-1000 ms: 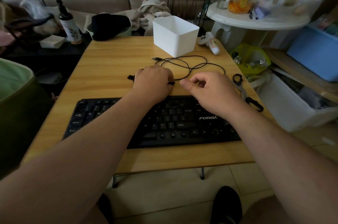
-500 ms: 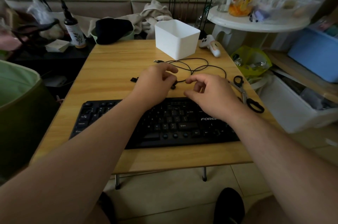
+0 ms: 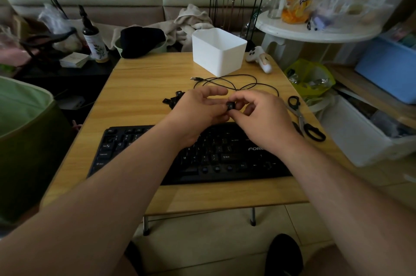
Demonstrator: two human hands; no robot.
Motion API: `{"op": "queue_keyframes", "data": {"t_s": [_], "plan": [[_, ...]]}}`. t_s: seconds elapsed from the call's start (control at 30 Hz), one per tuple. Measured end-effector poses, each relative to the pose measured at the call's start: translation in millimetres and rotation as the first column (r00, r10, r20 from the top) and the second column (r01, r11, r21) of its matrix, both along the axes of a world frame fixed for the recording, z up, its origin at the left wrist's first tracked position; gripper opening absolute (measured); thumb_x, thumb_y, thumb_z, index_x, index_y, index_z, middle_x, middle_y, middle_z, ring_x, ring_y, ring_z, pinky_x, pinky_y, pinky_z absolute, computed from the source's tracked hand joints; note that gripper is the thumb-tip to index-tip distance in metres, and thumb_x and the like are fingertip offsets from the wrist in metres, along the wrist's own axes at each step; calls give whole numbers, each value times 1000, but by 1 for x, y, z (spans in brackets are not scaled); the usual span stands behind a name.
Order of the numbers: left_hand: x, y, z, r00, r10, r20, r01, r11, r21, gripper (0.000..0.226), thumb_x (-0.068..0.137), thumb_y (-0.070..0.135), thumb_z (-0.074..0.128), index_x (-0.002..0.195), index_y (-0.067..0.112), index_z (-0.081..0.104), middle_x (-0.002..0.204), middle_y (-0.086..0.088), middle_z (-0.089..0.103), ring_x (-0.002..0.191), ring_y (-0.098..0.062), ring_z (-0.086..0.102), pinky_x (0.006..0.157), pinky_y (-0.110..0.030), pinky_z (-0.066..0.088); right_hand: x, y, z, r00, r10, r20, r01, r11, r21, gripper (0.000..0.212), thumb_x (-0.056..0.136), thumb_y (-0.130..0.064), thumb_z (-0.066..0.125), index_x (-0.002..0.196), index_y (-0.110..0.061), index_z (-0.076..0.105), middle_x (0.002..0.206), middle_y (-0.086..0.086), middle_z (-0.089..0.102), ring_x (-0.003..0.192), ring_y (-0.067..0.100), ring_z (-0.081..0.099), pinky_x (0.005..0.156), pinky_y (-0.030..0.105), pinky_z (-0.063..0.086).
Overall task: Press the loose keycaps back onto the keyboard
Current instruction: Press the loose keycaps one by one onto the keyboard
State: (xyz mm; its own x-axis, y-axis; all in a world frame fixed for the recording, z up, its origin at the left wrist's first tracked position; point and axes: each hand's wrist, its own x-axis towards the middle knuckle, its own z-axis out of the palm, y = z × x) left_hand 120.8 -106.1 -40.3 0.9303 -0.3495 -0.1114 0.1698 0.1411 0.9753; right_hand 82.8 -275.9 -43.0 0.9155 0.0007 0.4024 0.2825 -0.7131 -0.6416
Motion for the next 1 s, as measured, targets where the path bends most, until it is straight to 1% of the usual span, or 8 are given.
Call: {"op": "queue_keyframes", "data": {"t_s": [0.2,0.37,0.47,0.53,0.63,0.83,0.93,1.0], "plan": [[-6,1,4,1000,-29,-1,29,1000,-3,39,92,-18,61,121,8,65,111,-17,77,101,-24,75,88,-31,61,-4,-2,2,1000,-8,-6,8,1000,14,25,86,-22,80,95,-44,72,85,-17,67,68,6,58,60,17,46],[-6,2,3,1000,-28,13,27,999,40,32,96,-11,62,120,11,67,111,-15,77,99,-21,74,86,-28,60,-7,-4,4,1000,5,-16,-5,999,32,19,86,-29,81,98,-42,74,85,-17,69,68,7,60,60,19,48],[-5,3,3,999,-25,35,22,997,68,28,100,-6,59,119,13,68,103,-11,78,91,-18,70,80,-26,58,-8,-6,6,999,18,-28,-17,998,58,19,89,-30,79,92,-47,71,85,-23,69,72,6,61,62,18,49],[-5,3,3,997,-47,58,41,994,102,27,101,-3,60,118,16,68,97,-7,77,89,-16,69,81,-27,57,-8,-9,8,1000,3,-31,-1,999,49,19,89,-29,79,97,-46,73,85,-25,68,73,7,61,61,17,47],[-7,2,3,993,-75,88,62,989,137,25,100,0,62,117,18,69,94,-5,78,89,-15,70,85,-28,58,-10,-13,12,1000,6,-24,-7,1000,-23,28,88,-27,81,113,-37,76,86,-21,68,75,6,62,64,16,46],[-7,6,5,994,-75,78,62,985,159,24,99,5,67,118,19,68,95,-9,78,89,-17,70,85,-32,57,-11,-11,18,998,62,31,-53,973,-225,20,87,-29,80,106,-35,79,82,-21,62,72,0,57,62,11,40],[-3,18,6,989,-65,136,25,961,276,25,99,13,69,121,25,68,101,-2,79,92,-16,71,81,-31,56,-9,-6,20,996,88,10,-83,969,-232,13,87,-32,79,100,-35,79,80,-19,63,72,-2,56,61,21,44],[0,32,7,962,-51,267,-79,887,454,30,99,18,69,127,30,67,107,7,78,99,-12,72,86,-32,58,-7,-4,20,994,73,-76,-89,968,-234,13,88,-35,79,101,-35,78,82,-17,64,73,-5,55,59,18,40]]}}
